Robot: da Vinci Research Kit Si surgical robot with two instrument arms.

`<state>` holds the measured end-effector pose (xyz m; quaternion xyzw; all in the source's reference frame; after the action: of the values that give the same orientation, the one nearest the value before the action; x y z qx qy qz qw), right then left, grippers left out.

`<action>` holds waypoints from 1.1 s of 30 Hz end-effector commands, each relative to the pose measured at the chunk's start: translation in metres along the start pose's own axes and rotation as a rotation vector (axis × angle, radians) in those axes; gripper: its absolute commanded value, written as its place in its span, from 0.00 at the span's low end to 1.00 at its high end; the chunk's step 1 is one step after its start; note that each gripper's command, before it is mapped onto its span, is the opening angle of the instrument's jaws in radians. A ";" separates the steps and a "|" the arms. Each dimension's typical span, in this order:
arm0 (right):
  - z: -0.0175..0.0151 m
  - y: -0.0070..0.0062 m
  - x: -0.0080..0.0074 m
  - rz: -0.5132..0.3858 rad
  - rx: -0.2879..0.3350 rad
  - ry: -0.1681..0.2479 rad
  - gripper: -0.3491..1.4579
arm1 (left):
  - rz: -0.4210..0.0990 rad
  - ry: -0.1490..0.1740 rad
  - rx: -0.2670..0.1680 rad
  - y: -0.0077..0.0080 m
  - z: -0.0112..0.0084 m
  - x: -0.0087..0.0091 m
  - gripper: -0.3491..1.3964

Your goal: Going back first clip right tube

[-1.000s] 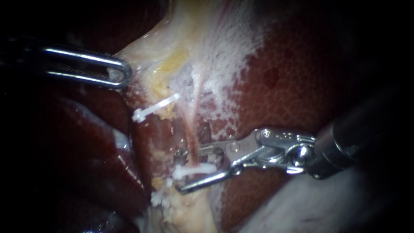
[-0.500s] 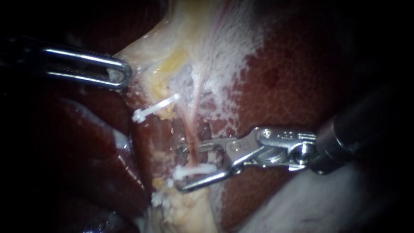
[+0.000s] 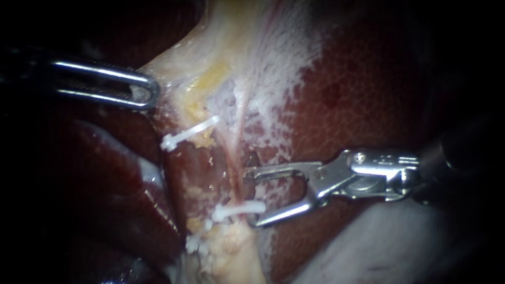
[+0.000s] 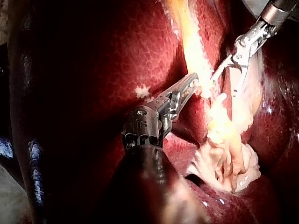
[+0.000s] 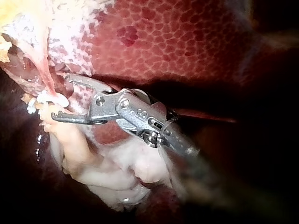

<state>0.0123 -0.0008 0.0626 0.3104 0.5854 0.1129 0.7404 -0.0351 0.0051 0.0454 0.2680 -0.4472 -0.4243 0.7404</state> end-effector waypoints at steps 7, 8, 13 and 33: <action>-0.0035 -0.0003 0.0019 -0.026 -0.035 0.005 0.52 | 0.001 -0.002 -0.004 0.0000 0.0002 0.0002 0.00; -0.0039 -0.0003 0.0021 -0.029 -0.038 0.006 0.52 | 0.001 -0.002 -0.004 0.0000 0.0002 0.0002 0.00; -0.0055 -0.0007 0.0028 -0.038 -0.042 0.007 0.52 | 0.002 -0.002 -0.004 0.0001 0.0003 0.0002 0.00; -0.0070 -0.0018 0.0034 -0.058 -0.033 0.005 0.52 | 0.016 -0.001 0.007 0.0015 0.0026 0.0026 0.00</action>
<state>0.0063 0.0019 0.0579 0.2807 0.5940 0.1013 0.7471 -0.0364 0.0033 0.0496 0.2680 -0.4505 -0.4160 0.7431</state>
